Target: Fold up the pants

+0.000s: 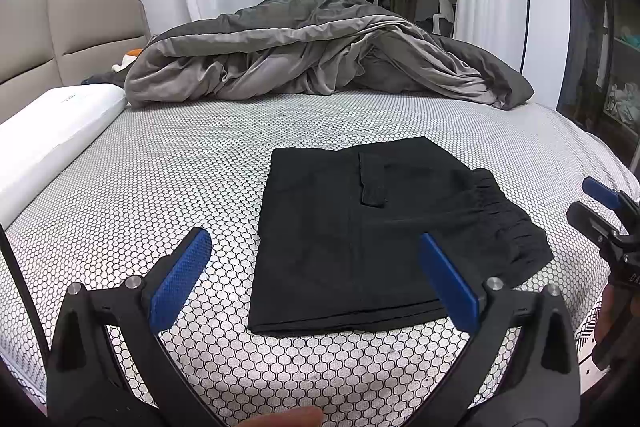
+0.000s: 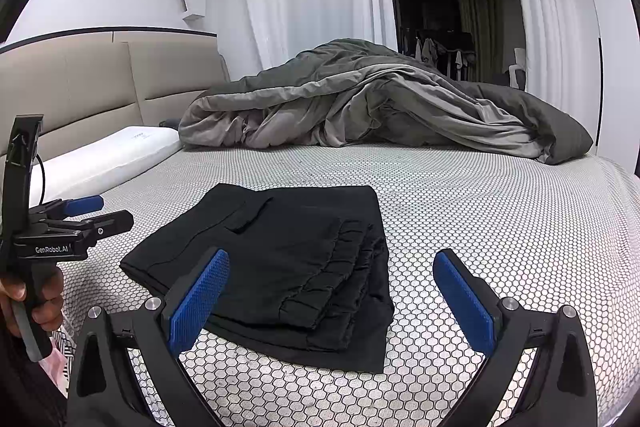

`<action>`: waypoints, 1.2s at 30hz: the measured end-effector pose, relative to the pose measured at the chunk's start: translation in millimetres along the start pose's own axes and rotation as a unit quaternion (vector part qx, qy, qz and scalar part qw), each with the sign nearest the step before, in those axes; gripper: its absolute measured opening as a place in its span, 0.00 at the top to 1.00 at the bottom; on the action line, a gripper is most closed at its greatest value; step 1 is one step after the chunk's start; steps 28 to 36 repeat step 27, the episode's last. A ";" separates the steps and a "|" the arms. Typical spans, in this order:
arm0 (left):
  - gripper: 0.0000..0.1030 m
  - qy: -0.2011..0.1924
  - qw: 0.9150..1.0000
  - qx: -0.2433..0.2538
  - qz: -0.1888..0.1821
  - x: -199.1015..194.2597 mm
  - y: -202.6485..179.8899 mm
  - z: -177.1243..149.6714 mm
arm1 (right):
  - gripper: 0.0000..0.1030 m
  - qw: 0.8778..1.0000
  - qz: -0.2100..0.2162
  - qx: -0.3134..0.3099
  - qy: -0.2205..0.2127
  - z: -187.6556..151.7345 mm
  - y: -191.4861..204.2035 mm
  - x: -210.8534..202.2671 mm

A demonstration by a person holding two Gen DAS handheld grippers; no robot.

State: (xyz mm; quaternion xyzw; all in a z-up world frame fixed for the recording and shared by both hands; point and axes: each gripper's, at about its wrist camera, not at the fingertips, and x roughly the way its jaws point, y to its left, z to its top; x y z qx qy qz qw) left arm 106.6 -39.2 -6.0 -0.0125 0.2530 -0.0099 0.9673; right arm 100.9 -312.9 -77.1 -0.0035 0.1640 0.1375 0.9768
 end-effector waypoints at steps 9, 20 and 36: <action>0.01 0.000 1.000 0.000 0.002 -0.4 -2.3 -0.3 | 0.00 1.000 0.001 -0.001 0.001 -0.3 -1.0 -0.6; 0.01 0.000 1.000 -0.001 -0.002 0.1 6.4 1.4 | 0.00 1.000 0.002 -0.003 0.002 -0.7 -2.5 -0.8; 0.01 0.000 1.000 0.006 -0.006 0.1 11.9 2.0 | 0.00 1.000 0.006 -0.007 0.006 -2.1 -7.3 0.7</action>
